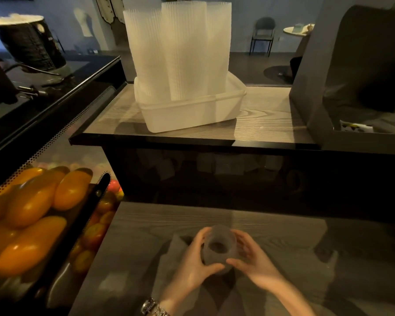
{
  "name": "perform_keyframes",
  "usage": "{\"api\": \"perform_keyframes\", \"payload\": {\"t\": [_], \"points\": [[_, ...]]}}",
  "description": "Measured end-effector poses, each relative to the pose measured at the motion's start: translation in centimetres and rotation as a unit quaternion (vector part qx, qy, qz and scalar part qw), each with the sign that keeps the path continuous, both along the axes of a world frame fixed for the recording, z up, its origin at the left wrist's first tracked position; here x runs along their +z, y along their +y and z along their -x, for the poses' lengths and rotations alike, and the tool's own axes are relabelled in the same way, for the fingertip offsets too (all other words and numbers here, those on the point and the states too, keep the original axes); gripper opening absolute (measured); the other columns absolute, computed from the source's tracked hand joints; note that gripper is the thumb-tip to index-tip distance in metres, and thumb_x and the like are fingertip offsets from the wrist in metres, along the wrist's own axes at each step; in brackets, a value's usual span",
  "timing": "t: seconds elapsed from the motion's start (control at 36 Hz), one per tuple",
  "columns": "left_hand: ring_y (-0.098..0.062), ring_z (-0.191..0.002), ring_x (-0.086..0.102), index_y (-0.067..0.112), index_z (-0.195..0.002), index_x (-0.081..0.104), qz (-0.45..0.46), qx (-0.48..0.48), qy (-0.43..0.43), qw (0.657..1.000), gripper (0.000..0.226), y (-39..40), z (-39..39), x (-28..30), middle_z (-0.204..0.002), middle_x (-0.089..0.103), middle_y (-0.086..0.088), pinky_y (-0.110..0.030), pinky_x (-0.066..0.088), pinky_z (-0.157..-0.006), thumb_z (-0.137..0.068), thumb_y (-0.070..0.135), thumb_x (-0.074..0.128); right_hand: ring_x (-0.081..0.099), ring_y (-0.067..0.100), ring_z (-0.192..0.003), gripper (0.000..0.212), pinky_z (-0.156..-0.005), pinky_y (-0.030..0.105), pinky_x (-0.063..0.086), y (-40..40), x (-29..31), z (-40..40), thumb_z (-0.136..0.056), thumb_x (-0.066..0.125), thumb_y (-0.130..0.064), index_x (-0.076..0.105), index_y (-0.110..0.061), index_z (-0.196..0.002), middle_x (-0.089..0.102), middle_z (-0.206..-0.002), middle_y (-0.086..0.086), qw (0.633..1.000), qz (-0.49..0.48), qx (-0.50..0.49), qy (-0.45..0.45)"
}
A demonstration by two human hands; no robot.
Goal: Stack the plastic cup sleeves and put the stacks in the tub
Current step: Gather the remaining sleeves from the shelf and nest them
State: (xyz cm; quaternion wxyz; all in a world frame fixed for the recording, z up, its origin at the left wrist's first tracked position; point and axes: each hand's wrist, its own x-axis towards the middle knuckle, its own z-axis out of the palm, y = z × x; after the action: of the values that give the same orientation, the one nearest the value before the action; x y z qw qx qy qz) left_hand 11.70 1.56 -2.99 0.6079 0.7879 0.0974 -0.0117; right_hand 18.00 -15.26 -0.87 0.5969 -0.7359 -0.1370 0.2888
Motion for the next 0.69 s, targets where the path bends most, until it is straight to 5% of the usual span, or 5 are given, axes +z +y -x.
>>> {"api": "perform_keyframes", "payload": {"t": [0.11, 0.31, 0.44, 0.58, 0.69], "points": [[0.001, -0.122, 0.045, 0.042, -0.125, 0.034, -0.033, 0.004, 0.021, 0.999, 0.08, -0.3, 0.6, -1.1, -0.128, 0.049, 0.018, -0.031, 0.038, -0.106, -0.063, 0.027, 0.083, 0.052, 0.015, -0.119, 0.059, -0.105, 0.04, 0.041, 0.2, -1.1, 0.7, -0.072, 0.075, -0.002, 0.045, -0.028, -0.116, 0.055, -0.124, -0.001, 0.999, 0.053, 0.008, -0.01], [0.001, -0.125, 0.042, 0.038, -0.131, 0.03, -0.039, -0.027, 0.041, 0.998, 0.088, 0.2, 0.2, -1.4, -0.133, 0.045, 0.015, -0.027, 0.036, -0.107, -0.063, 0.023, 0.084, 0.048, 0.018, -0.124, 0.071, -0.106, 0.04, 0.039, 0.2, -0.9, -0.7, -0.068, 0.076, 0.005, 0.041, -0.018, -0.125, 0.051, -0.13, 0.004, 0.992, 0.102, 0.053, -0.048], [-0.001, -0.132, 0.025, 0.025, -0.145, 0.017, -0.04, -0.083, 0.086, 0.992, 0.112, 2.7, -0.9, -0.6, -0.142, 0.027, 0.012, -0.014, 0.027, -0.104, -0.058, 0.026, 0.088, 0.034, 0.028, -0.135, 0.074, -0.109, 0.03, 0.031, 0.1, -0.6, -3.4, -0.071, 0.052, 0.031, 0.026, 0.005, -0.135, 0.037, -0.14, 0.017, 0.993, 0.095, 0.024, -0.062], [-0.009, -0.135, 0.026, 0.034, -0.138, 0.027, -0.005, -0.04, 0.096, 0.995, 0.094, 6.0, -4.0, 2.2, -0.147, 0.03, 0.006, -0.03, 0.031, -0.109, -0.06, 0.047, 0.077, 0.033, 0.021, -0.136, 0.075, -0.098, 0.023, 0.039, 0.8, 1.3, -7.5, -0.075, 0.063, 0.015, 0.033, -0.01, -0.139, 0.037, -0.143, 0.009, 0.984, 0.141, 0.026, -0.106], [-0.015, -0.137, 0.029, 0.031, -0.138, 0.033, -0.017, 0.008, 0.076, 0.997, 0.073, 7.5, -7.8, 4.4, -0.149, 0.031, 0.002, -0.026, 0.031, -0.102, -0.076, 0.05, 0.065, 0.04, 0.021, -0.131, 0.07, -0.094, 0.017, 0.036, 2.7, 2.3, -11.0, -0.079, 0.067, 0.003, 0.035, -0.009, -0.14, 0.043, -0.14, 0.009, 0.963, 0.213, -0.027, -0.166]]}}
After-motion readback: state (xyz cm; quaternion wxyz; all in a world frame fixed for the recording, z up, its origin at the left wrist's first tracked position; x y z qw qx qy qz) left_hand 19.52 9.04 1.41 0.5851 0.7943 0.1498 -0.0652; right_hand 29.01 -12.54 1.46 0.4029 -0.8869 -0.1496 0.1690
